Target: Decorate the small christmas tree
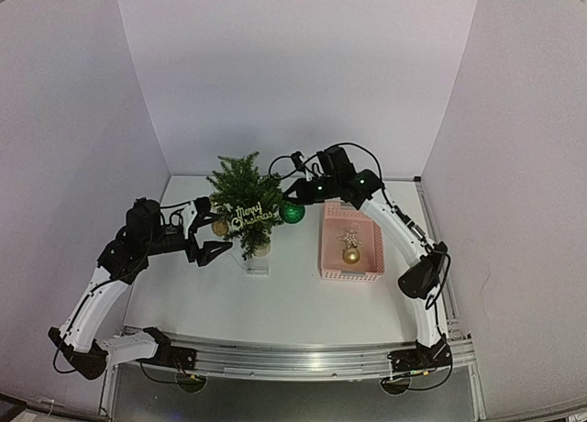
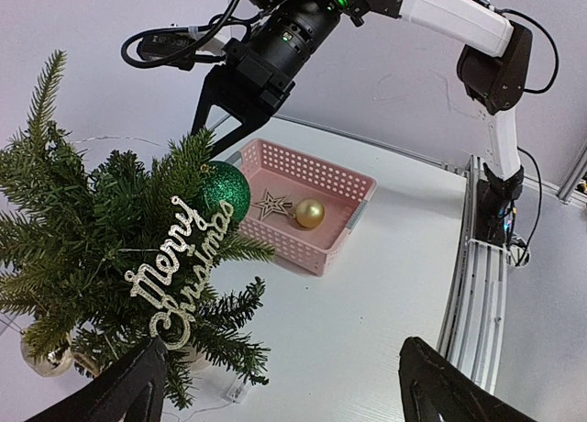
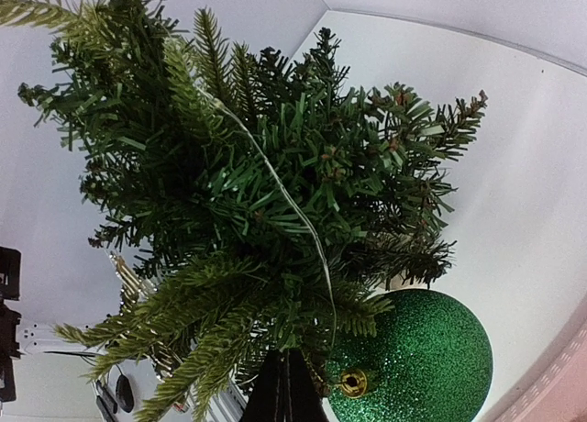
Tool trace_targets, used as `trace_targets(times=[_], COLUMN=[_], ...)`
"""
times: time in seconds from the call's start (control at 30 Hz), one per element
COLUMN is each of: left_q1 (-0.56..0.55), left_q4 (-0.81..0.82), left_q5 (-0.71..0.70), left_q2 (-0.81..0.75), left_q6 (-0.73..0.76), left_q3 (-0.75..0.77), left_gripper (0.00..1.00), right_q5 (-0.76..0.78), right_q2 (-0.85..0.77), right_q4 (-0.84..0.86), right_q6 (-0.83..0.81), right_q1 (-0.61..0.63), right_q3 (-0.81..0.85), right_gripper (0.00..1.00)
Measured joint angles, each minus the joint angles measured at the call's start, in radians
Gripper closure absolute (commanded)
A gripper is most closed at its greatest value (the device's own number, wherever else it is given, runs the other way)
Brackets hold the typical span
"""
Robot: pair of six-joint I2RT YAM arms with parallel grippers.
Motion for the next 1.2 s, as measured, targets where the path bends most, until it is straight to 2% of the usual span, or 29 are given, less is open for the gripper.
trace_targets(times=[0.17,0.27,0.37,1.2], left_q1=[0.000,0.000,0.000,0.000], left_q4=[0.000,0.002,0.005,0.011], left_q5=[0.000,0.000,0.000,0.000], left_q2=[0.000,0.000,-0.001,-0.001], left_q6=[0.000,0.000,0.000,-0.001], left_q3=[0.000,-0.005,-0.015,-0.019], left_gripper=[0.12,0.13,0.12,0.13], right_q5=[0.002,0.008,0.012,0.095], right_q2=[0.000,0.000,0.000,0.000], right_q4=[0.002,0.001,0.005,0.009], right_q6=[0.000,0.003,0.011,0.029], right_q1=[0.000,0.000,0.000,0.002], right_q3=[-0.006,-0.010,-0.010,-0.010], right_gripper=[0.99,0.88,0.84,0.70])
